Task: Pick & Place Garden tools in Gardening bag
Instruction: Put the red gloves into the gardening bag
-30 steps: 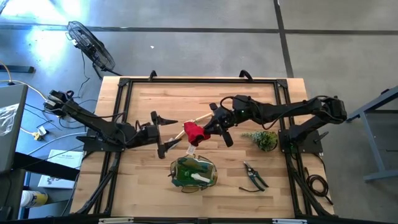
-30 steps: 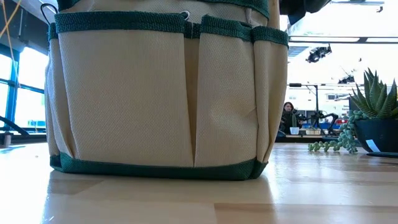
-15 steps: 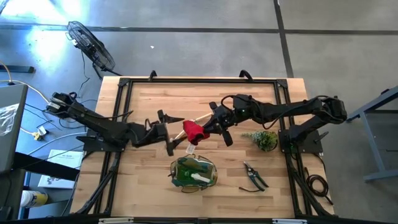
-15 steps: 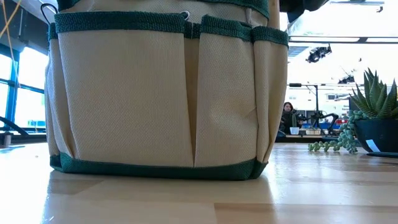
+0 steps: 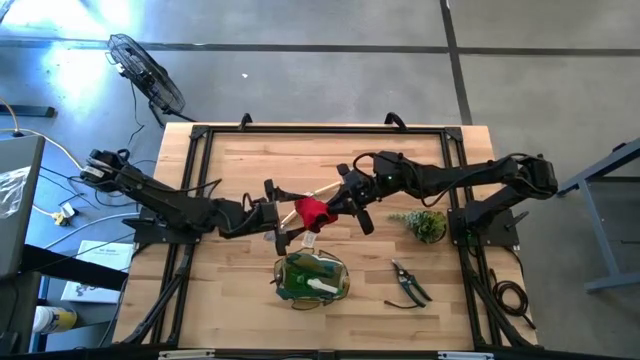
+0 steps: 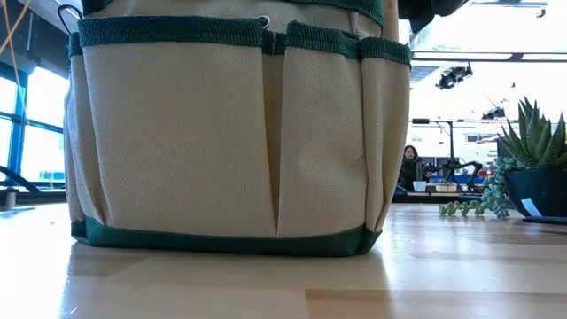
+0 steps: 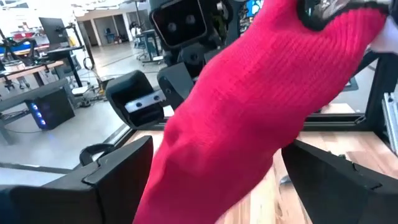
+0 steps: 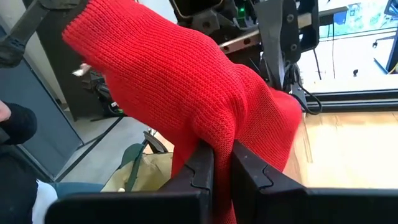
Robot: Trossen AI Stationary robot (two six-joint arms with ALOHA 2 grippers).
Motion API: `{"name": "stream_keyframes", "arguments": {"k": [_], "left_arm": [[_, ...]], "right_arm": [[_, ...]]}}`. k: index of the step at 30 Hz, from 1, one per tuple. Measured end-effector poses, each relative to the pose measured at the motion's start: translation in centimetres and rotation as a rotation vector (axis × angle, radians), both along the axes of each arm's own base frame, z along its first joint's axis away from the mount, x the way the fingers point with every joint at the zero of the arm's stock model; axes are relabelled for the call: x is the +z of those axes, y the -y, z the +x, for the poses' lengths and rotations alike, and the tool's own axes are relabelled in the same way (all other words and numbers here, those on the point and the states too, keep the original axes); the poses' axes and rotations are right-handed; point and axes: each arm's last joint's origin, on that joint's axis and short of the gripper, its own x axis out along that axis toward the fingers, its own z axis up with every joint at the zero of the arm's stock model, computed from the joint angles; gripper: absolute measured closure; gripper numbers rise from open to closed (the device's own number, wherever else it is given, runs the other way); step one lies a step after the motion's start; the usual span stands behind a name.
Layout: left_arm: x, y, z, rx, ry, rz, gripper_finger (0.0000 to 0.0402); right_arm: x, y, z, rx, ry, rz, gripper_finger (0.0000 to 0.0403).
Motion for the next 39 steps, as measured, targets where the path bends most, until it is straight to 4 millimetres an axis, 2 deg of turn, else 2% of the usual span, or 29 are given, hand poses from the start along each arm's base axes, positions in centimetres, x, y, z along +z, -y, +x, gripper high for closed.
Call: {"name": "stream_keyframes", "arguments": {"k": [17, 21, 33, 39], "left_arm": [[-0.63, 0.02, 0.53, 0.004, -0.025, 0.008, 0.0065], [-0.80, 0.06, 0.64, 0.004, -0.032, 0.010, 0.0104], [-0.94, 0.05, 0.69, 0.015, -0.038, 0.011, 0.0275], [-0.96, 0.06, 0.69, 0.016, -0.040, 0.012, 0.0343]], "right_arm": [[-0.13, 0.07, 0.00, -0.024, -0.014, -0.003, 0.0388], [-0.15, 0.05, 0.00, -0.023, -0.016, -0.003, 0.0388], [-0.25, 0.06, -0.02, -0.024, -0.026, -0.002, 0.0388], [-0.25, 0.07, -0.02, -0.024, -0.027, -0.002, 0.0377]]}}
